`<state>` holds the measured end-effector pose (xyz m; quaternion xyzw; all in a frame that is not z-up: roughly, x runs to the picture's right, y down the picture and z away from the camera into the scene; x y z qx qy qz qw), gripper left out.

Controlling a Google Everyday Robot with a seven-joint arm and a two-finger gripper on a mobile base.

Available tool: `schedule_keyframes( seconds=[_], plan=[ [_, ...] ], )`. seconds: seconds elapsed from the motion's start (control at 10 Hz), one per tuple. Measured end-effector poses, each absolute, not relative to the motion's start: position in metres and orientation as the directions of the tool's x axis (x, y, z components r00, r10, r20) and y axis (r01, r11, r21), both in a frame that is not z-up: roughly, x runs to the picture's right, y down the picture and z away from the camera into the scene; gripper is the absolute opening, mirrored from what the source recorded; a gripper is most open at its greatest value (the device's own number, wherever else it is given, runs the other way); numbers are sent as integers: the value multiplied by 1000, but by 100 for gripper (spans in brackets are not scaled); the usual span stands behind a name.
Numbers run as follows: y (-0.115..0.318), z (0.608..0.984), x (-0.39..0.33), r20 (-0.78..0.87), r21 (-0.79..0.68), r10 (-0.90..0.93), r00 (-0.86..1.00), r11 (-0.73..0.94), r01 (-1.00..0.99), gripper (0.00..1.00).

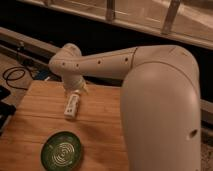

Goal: Place the bottle in the ceramic bowl

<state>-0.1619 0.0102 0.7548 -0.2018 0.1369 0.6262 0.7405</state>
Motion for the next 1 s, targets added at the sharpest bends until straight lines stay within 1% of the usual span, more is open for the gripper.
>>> schedule_keyframes(
  seconds=[0.2, 0.5, 0.7, 1.0],
  plan=[
    [-9, 770, -187, -416, -170, 887, 202, 142, -975, 65],
    [-11, 771, -186, -416, -170, 887, 202, 142, -975, 65],
    [-2, 771, -181, -448, -157, 875, 183, 125, -980, 65],
    [22, 781, -153, -493, -136, 858, 146, 90, -987, 65]
  ],
)
